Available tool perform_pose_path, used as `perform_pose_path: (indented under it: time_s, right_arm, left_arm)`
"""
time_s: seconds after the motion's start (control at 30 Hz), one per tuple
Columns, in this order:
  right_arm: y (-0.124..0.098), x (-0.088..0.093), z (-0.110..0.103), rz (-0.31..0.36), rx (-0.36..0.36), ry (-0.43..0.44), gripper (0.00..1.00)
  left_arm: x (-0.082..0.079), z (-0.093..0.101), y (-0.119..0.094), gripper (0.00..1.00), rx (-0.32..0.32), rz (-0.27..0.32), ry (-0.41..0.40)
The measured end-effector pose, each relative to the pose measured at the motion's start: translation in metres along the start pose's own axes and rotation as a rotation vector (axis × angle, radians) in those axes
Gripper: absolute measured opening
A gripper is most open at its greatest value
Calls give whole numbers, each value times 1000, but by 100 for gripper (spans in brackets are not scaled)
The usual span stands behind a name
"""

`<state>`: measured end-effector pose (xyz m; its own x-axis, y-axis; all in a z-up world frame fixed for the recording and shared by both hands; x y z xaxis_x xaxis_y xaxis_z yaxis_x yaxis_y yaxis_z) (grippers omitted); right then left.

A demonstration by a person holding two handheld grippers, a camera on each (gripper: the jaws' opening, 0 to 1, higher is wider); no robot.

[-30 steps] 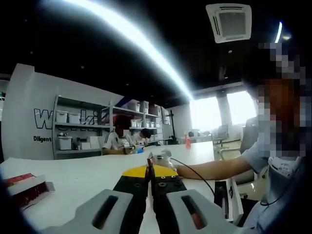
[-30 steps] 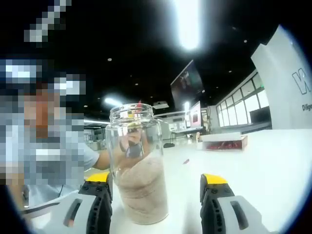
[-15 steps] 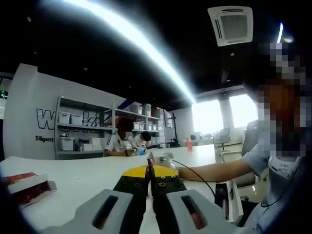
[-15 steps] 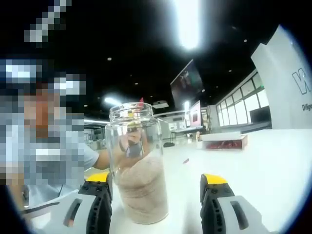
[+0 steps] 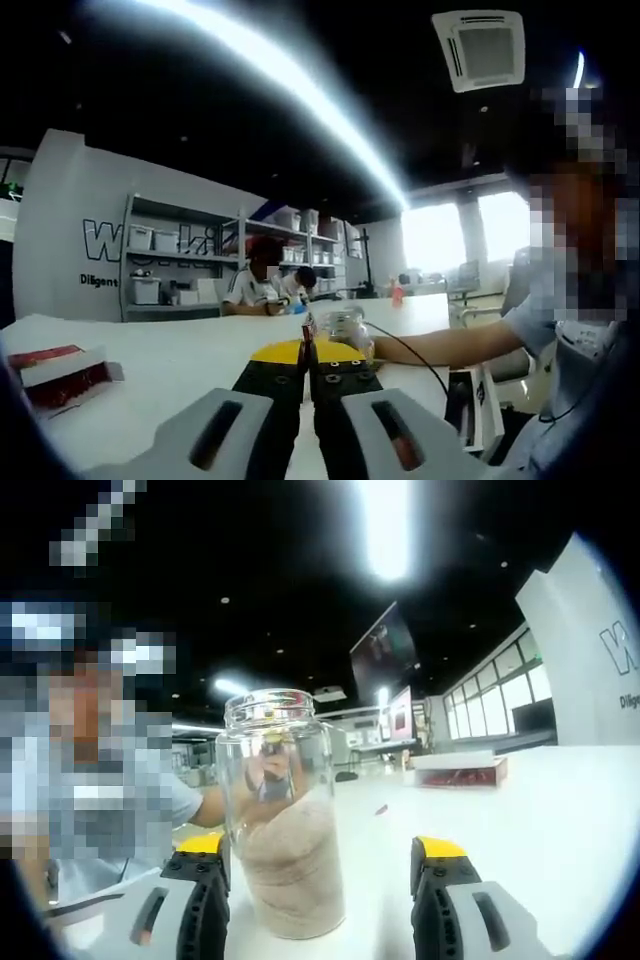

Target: Tear open the coffee pouch, take out the coffee, and pour the coffee from the pouch into the cup

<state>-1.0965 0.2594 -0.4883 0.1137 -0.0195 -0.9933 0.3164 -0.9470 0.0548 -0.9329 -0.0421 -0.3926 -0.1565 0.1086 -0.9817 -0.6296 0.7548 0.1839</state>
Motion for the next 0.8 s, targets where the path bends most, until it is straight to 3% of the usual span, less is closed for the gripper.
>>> perform_pose_path:
  time_s: [0.8]
  right_arm:
    - [-2,1,5,-14,2,1,74]
  left_arm:
    - [14,-4,-10,5,-38,-7,-27]
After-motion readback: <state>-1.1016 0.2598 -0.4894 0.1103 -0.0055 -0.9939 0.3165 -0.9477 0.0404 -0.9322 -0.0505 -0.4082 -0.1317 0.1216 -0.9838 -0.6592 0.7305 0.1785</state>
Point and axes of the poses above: the point that each gripper's makers call its tool centre point, and the gripper's own axes: y roughly forward along the fingers, z roughly to its right, x roughly out of its underside, the point moved 8 cm from there along -y, roughly backward along the fingers
